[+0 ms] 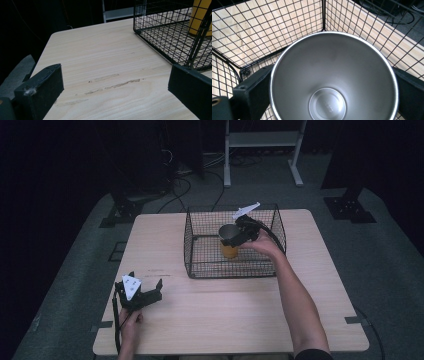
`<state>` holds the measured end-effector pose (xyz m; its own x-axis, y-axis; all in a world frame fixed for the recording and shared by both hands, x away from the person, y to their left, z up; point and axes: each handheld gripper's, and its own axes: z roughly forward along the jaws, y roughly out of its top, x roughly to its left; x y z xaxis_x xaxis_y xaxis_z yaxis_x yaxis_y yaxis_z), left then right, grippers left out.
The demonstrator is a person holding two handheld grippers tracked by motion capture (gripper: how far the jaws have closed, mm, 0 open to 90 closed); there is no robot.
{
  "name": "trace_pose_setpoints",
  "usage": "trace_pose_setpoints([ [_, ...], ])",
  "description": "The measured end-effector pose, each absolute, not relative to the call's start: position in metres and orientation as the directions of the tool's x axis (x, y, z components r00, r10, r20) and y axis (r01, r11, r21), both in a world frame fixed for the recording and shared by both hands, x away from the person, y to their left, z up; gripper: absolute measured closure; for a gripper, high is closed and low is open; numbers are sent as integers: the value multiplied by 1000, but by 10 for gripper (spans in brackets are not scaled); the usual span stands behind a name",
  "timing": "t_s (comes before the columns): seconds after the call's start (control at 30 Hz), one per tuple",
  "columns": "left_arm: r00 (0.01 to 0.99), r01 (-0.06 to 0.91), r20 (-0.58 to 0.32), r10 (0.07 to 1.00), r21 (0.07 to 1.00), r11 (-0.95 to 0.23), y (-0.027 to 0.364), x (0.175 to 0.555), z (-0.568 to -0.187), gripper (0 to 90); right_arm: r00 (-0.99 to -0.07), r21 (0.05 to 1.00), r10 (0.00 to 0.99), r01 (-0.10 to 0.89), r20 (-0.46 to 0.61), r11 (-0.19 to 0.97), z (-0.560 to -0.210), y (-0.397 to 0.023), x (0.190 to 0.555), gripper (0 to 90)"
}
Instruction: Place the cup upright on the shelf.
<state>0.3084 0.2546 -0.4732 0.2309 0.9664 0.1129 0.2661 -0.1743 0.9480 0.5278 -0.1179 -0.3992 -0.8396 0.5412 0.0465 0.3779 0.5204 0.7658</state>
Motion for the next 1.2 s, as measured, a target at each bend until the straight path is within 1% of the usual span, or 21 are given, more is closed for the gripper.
trace_pose_setpoints([
  [0.53, 230, 266, 118, 966, 947, -179, 254, 308, -473, 0, -836, 798, 545, 364, 53, 480, -387, -123, 524, 17],
  [0.83, 227, 267, 120, 966, 947, -180, 254, 309, -473, 0, -824, 834, 563, 354, 64, 424, -374, -130, 521, 17],
  [0.93, 225, 269, 123, 967, 946, -183, 253, 309, -473, 0, -820, 853, 568, 347, 75, 389, -367, -134, 519, 17],
  [1.2, 223, 268, 123, 967, 946, -182, 253, 309, -473, 0, -817, 870, 572, 334, 75, 363, -354, -141, 511, 17],
])
